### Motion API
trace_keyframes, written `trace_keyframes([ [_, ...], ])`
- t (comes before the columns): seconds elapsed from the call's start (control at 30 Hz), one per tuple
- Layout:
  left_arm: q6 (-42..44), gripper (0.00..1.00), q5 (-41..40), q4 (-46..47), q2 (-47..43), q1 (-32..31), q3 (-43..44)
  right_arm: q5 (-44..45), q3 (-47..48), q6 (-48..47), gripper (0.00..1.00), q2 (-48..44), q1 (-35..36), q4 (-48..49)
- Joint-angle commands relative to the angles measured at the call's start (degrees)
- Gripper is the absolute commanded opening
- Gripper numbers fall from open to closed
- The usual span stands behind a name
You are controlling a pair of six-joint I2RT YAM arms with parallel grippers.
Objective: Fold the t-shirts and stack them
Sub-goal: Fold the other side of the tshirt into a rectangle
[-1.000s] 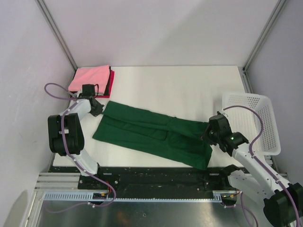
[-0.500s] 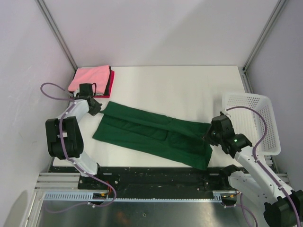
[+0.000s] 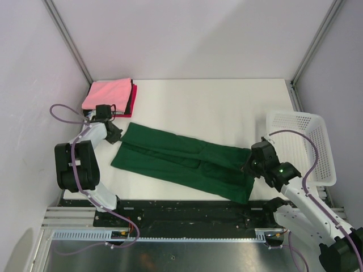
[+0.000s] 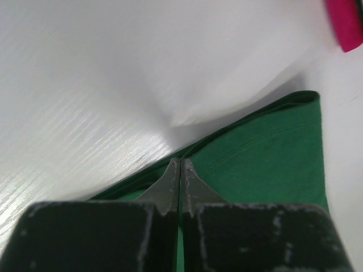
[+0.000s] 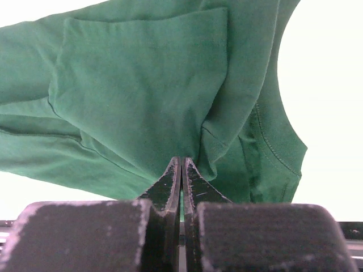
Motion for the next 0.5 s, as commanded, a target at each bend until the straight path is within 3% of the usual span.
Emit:
trace_keyframes([
  [0.0,-1.42,0.0,-1.76,0.14,-1.91,0.79,-1.32,0.5,-3.11,2.24,0.0,0.09,0.81,0.98],
  [0.33,-0.77,0.0,-0.29,0.21,0.06,0.91,-1.28,-0.34,-5.45,2.66,0.0,0.66,0.98,2.43],
  [0.4,-0.22,0.0,-0.12,0.16,-0.17,0.92,-0.98,-1.05,-5.41,2.17,0.07,0.52,0.98,2.74],
  [0.47,0.64,0.09,0.43,0.17,-0.8,1.04,-0.56,-2.37,-4.77,1.28,0.25,0.02,1.03,3.01],
])
